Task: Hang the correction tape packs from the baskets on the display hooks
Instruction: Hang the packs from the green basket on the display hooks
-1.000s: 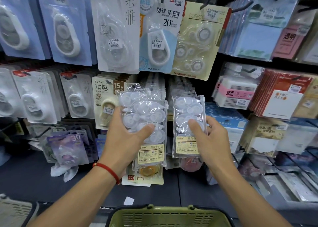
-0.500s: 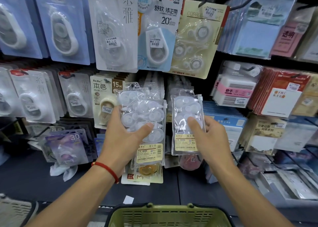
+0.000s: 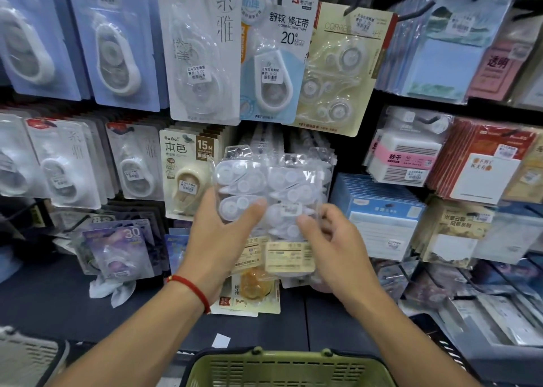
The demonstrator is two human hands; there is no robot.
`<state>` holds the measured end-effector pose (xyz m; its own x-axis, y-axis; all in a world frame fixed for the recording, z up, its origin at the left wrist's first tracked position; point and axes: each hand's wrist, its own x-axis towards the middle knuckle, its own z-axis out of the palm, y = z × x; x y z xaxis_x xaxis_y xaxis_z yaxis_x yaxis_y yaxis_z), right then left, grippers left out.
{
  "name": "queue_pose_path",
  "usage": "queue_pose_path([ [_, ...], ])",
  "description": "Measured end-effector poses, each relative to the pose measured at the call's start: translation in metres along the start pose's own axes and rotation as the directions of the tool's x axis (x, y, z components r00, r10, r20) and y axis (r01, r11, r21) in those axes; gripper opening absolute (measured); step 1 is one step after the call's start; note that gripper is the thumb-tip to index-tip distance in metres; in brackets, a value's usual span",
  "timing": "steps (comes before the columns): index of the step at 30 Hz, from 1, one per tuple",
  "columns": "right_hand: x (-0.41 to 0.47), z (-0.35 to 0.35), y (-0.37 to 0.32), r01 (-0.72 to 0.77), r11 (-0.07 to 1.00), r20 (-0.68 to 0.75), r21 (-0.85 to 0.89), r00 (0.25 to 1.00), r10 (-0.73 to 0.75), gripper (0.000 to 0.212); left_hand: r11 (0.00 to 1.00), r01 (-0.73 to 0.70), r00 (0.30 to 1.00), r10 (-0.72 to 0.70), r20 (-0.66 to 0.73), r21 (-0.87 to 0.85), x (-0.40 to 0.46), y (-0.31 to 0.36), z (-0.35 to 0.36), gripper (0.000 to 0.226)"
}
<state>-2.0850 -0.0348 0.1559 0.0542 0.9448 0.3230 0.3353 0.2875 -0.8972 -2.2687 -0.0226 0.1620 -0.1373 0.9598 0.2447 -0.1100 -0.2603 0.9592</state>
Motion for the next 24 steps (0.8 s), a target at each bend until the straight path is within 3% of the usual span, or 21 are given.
queue_pose_path([
  [4,0.004,-0.009,-0.004,-0.086,0.988,-0.165,0.125,0.981,0.106,0.049,0.999,0.012,0.999,-0.010,-0.053,0.038,0.005,-0.001,-0.006,0.052],
  [10,0.007,-0.013,-0.002,-0.094,0.981,-0.229,0.170,0.964,0.132,0.024,0.999,0.012,0.998,-0.009,-0.068,0.052,0.004,-0.001,-0.007,0.048],
  [14,0.007,-0.013,-0.001,-0.093,0.985,-0.240,0.142,0.963,0.125,0.026,0.999,0.023,0.998,-0.021,-0.057,0.035,0.004,0.000,-0.007,0.048],
  [18,0.009,-0.016,0.006,-0.069,0.997,-0.276,0.027,0.958,0.074,0.017,0.999,0.033,0.999,-0.032,-0.040,0.025,0.004,0.001,-0.007,0.048],
  [21,0.010,-0.015,0.004,0.015,0.975,-0.321,-0.220,0.943,-0.086,0.032,0.999,0.030,0.999,-0.029,-0.025,0.041,0.003,0.001,-0.007,0.045],
  [24,0.008,-0.010,0.003,0.097,0.974,-0.192,-0.204,0.972,-0.137,0.019,0.997,0.016,0.999,-0.019,0.030,0.073,0.000,0.000,-0.004,0.044],
])
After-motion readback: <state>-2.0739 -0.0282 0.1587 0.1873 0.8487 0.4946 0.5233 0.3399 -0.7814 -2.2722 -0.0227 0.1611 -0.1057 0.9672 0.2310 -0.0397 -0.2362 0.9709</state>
